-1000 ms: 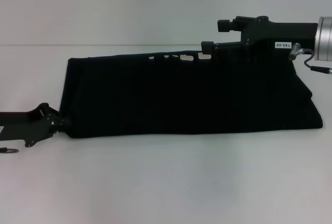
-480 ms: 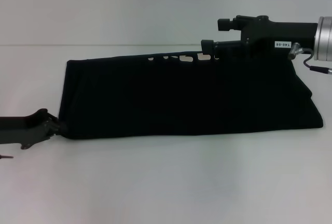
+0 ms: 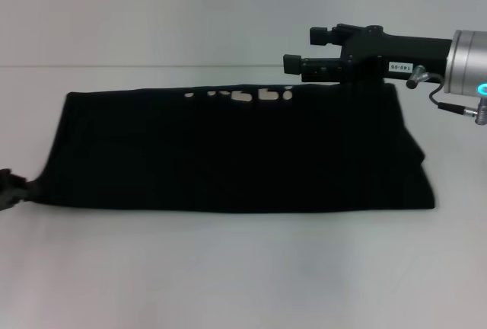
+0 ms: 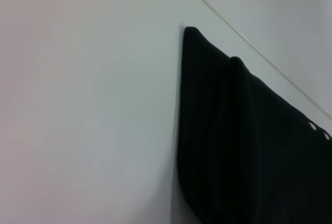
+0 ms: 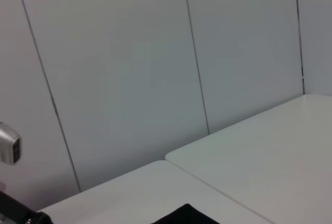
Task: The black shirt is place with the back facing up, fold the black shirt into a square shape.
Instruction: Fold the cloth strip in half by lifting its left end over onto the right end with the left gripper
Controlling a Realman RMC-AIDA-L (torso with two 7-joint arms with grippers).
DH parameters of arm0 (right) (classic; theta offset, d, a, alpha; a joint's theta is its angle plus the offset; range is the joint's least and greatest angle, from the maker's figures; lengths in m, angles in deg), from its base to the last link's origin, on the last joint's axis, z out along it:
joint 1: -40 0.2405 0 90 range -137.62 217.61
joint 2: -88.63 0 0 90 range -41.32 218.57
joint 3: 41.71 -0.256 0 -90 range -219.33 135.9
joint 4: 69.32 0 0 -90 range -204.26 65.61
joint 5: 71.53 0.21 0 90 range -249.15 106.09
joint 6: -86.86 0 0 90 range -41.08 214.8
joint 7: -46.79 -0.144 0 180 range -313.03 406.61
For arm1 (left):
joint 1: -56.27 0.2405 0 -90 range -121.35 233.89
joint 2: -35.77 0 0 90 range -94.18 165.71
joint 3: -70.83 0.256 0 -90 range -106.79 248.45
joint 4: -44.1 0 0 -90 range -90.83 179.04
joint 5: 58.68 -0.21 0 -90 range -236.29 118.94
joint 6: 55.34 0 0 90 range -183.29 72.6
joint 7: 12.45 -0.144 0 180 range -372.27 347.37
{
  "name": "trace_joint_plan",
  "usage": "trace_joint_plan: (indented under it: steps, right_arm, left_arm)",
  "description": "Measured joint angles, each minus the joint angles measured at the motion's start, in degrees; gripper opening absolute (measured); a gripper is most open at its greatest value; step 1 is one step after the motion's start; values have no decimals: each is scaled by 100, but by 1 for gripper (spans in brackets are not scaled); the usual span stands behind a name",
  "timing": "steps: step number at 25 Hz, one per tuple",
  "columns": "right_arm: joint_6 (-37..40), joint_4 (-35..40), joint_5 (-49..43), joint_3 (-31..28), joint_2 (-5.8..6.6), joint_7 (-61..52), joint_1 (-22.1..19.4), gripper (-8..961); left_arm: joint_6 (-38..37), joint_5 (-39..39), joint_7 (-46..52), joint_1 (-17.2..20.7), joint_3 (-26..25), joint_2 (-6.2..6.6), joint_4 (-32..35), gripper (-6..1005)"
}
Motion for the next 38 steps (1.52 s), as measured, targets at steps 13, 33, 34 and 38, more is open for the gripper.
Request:
trace_joint_plan:
  steps: [13, 33, 34, 38]
  right_arm:
    - [-245, -73, 118, -11, -116, 31, -49, 912]
    - [-777, -48, 769, -808, 666, 191, -1136, 902]
    - [-772, -43, 769, -820, 705, 192, -1171, 901]
    - [-757, -39, 765, -818, 859, 194, -1254, 899]
  left_arm:
    - [-321, -89, -152, 388, -507, 315, 744, 92]
    - [-271, 900, -766, -2666, -4, -1033, -1386, 134]
    - [-271, 900, -766, -2666, -4, -1033, -1386, 136]
    - [815, 1759, -1836, -2804, -106, -1224, -2760, 144]
